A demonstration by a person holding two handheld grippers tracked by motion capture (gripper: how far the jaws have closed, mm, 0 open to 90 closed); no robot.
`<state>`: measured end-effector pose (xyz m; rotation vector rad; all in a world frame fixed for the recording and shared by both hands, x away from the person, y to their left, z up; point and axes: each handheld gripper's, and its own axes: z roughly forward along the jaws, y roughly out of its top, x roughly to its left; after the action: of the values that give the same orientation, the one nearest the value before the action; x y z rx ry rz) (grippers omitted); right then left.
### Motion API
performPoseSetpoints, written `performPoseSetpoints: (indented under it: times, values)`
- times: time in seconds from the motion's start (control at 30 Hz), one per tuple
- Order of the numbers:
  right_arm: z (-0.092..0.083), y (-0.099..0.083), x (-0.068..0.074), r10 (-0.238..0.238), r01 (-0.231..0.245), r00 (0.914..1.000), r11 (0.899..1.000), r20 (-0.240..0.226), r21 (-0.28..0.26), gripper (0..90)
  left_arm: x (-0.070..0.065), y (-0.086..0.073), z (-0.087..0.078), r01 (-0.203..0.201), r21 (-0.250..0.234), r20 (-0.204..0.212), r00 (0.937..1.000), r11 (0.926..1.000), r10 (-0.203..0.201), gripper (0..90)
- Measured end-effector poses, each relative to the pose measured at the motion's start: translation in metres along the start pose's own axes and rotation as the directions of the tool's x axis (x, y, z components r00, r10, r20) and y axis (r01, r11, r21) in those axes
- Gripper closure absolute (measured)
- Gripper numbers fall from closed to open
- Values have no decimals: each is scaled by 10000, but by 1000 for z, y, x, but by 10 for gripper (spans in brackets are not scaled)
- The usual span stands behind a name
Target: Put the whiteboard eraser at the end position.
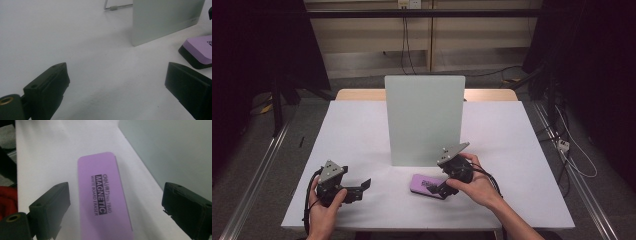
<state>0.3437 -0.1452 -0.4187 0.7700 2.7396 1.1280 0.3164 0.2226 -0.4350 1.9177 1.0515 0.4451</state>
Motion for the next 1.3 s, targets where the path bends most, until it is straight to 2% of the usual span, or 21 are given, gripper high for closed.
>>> performPoseSetpoints:
  times: [0.1,0.2,0.3,0.37,0.47,0.57,0.77,0.87,1.0,1.13,1.3]
  values:
    - [-2,-1,-1,112,-111,9998,9999,136,-80,83,0,0,0,13,-43,15,10000,10000,-13,52]
    - [-7,-3,-1,64,-48,9992,9992,385,-408,86,1,0,-1,48,-72,5,10000,10000,-48,52]
    - [-12,-6,-1,220,-164,9952,9982,958,-585,87,1,0,-1,34,-64,3,10000,10000,-34,51]
    - [-16,-9,-2,465,-382,9921,9966,1163,-729,90,0,0,-1,47,-149,-63,10000,9999,-48,52]
    - [-20,-15,-6,871,-769,9887,9933,1221,-857,90,0,0,-2,54,-204,-143,9999,9998,-57,52]
    - [-25,-22,-11,1306,-1152,9818,9867,1382,-1145,89,0,0,-1,66,-129,-119,9999,9999,-68,52]
    - [-35,-35,-17,1912,-1627,9617,9748,1966,-1523,95,0,0,-1,55,-224,-173,9998,9997,-58,52]
    - [-39,-39,-16,2001,-1615,9521,9711,2314,-1755,96,0,0,-2,82,-263,-102,9999,9996,-85,52]
    - [-46,-47,-18,2204,-1624,9331,9633,2843,-2137,97,0,0,-2,84,-275,-109,9999,9996,-87,52]
    - [-53,-54,-21,2446,-1782,9191,9573,3090,-2277,97,0,0,-2,21,-128,-115,9999,9999,-22,52]
    - [-61,-67,-26,2675,-1956,8994,9536,3457,-2287,97,1,0,-2,81,-227,-182,9998,9997,-85,52]
